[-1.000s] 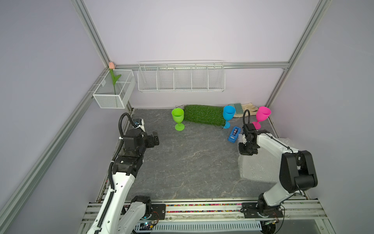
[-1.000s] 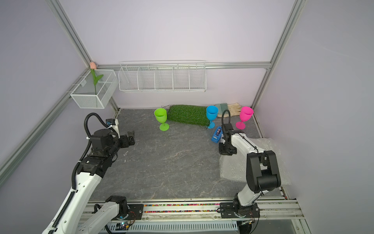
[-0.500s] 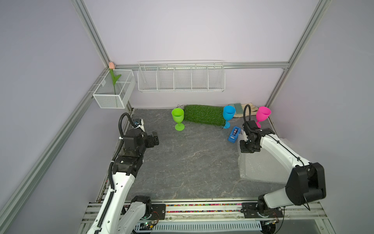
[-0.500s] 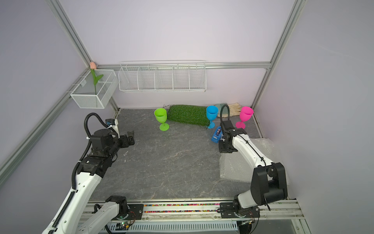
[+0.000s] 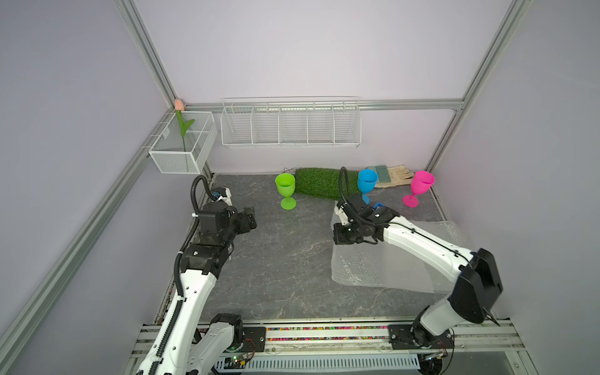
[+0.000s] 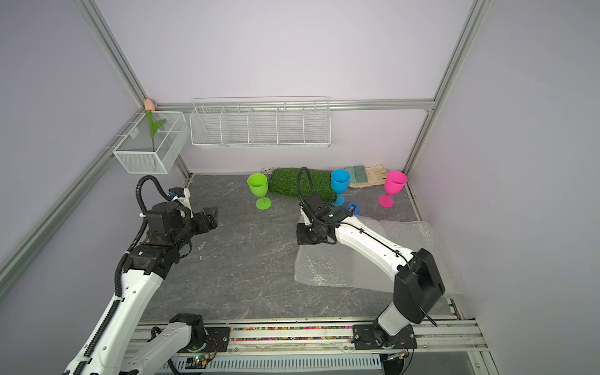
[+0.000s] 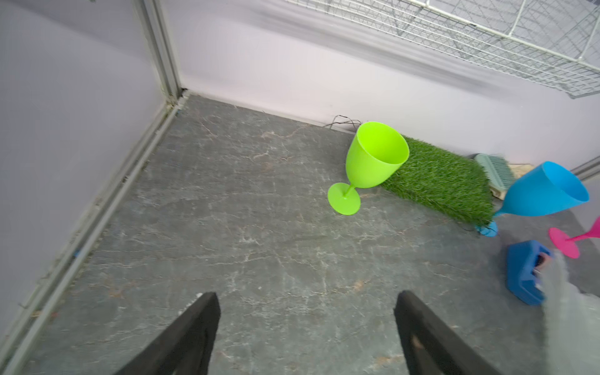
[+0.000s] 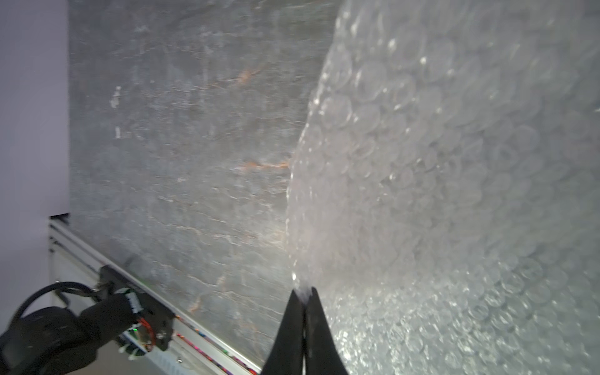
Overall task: Wrap wine glasses in bubble wrap
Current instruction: Place the bubble wrap at the center of the board.
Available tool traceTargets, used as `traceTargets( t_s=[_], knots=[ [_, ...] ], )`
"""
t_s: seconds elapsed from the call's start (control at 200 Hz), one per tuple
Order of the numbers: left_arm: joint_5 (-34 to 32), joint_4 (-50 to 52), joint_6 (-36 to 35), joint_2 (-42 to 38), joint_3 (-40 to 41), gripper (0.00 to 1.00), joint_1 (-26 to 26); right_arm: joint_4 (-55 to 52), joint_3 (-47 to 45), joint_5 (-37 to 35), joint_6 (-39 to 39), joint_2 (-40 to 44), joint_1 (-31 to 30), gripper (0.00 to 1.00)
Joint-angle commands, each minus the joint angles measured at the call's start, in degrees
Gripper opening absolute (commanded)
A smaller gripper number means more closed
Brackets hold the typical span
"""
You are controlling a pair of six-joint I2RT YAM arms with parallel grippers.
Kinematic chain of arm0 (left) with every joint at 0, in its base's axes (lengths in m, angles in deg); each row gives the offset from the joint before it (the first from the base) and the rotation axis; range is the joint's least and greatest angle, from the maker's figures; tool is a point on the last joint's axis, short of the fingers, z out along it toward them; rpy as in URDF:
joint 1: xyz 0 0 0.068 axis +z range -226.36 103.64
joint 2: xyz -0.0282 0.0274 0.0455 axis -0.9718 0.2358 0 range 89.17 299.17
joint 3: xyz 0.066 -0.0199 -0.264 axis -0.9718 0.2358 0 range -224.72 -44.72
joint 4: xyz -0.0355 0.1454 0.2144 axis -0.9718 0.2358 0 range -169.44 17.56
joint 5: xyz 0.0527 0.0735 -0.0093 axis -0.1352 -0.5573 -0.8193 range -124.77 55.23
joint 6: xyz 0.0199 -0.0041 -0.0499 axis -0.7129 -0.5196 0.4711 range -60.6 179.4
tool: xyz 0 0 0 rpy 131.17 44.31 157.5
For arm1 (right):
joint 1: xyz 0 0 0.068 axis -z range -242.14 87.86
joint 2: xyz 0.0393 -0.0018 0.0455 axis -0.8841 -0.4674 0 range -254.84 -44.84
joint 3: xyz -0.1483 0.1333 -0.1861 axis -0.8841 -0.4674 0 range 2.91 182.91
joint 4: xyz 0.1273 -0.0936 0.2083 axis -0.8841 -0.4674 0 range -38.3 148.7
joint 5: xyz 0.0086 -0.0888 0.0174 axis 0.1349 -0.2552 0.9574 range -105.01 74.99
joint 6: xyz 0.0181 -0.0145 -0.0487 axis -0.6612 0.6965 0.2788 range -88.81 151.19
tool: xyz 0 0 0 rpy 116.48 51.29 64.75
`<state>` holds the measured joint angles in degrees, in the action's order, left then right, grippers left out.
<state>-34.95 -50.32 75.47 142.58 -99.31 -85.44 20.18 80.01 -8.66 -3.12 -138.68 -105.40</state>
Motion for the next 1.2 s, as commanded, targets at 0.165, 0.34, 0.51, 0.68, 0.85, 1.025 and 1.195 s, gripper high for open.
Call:
traceTargets(
  t_s=[0.165, 0.34, 0.51, 0.68, 0.85, 1.025, 1.195],
  knots=[
    [5.69, 2.88, 8.93, 1.64, 2.51, 0.87, -0.39, 16.63, 9.39, 4.71, -9.53, -16.96, -8.05, 0.07],
    [8.09, 5.45, 10.67, 5.16, 4.52, 0.86, -0.67, 18.85, 16.76, 9.04, -8.60, -23.57, -10.45, 0.12],
    [10.50, 6.07, 9.63, 8.75, 4.95, 0.82, -1.81, 15.90, 14.89, 8.29, -4.15, -19.42, -8.55, 0.47],
    [9.18, 8.80, 7.73, 16.32, 2.10, 0.73, -5.70, 11.27, 5.98, 6.86, -0.87, -10.09, -2.41, 0.52],
    [9.99, 11.62, 7.13, 25.96, -1.77, 0.66, -8.74, 0.73, -2.11, -3.72, 5.79, -2.20, 3.05, 0.55],
    [9.79, 11.87, 6.60, 33.27, -3.67, 0.65, -10.65, -0.65, -12.12, -3.08, 8.32, 2.66, 12.97, 0.58],
    [4.00, 14.25, 5.38, 37.68, -5.00, 0.65, -12.41, -0.62, -16.60, -6.82, 11.09, 3.21, 17.22, 0.58]
  ],
)
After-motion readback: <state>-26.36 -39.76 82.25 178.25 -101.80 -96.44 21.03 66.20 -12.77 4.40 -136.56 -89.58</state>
